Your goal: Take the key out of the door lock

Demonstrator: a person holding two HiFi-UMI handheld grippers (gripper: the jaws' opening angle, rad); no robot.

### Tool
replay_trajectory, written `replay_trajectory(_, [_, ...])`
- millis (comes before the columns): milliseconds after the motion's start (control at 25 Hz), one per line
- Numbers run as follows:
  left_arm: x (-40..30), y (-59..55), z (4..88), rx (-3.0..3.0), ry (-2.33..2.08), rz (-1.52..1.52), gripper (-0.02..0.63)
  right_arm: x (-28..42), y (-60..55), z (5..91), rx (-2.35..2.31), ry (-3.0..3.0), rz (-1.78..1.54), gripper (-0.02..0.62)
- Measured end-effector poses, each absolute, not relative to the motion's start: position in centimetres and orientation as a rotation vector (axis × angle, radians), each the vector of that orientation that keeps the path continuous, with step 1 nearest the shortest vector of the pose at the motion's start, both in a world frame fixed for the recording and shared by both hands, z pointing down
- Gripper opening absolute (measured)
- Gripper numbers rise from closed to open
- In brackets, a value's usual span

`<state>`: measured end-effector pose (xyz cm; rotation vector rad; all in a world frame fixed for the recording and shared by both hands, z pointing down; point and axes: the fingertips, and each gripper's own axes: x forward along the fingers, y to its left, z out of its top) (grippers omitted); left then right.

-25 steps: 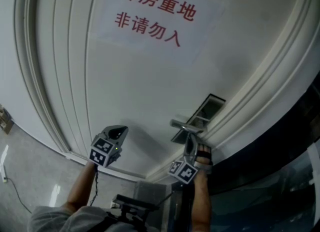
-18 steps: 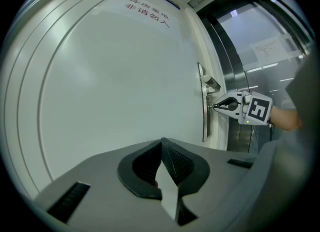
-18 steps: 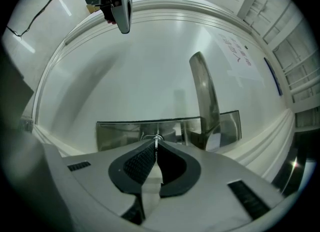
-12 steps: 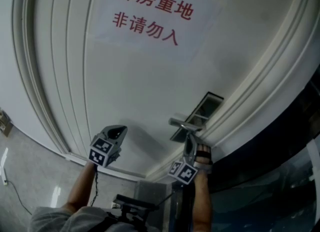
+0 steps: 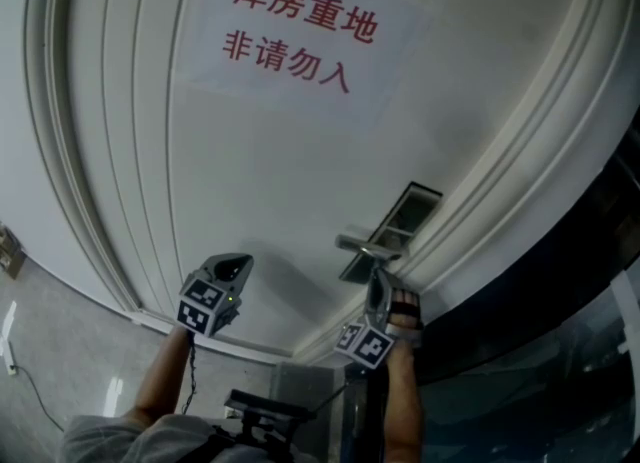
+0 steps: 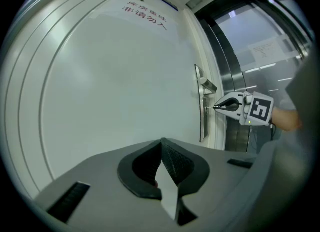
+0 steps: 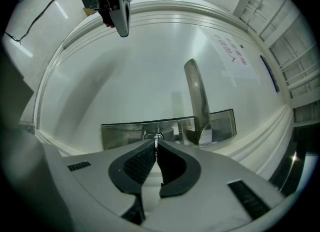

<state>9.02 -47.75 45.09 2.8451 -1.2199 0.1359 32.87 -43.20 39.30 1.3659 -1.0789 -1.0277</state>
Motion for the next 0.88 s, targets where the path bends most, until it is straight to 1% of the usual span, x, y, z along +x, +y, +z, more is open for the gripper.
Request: replay_trajectory(880, [8.81, -47.14, 44.65, 2.858, -1.209, 0.134, -0.008, 32.9, -42.87, 39.31, 1.361, -1.077, -1.025, 0.02])
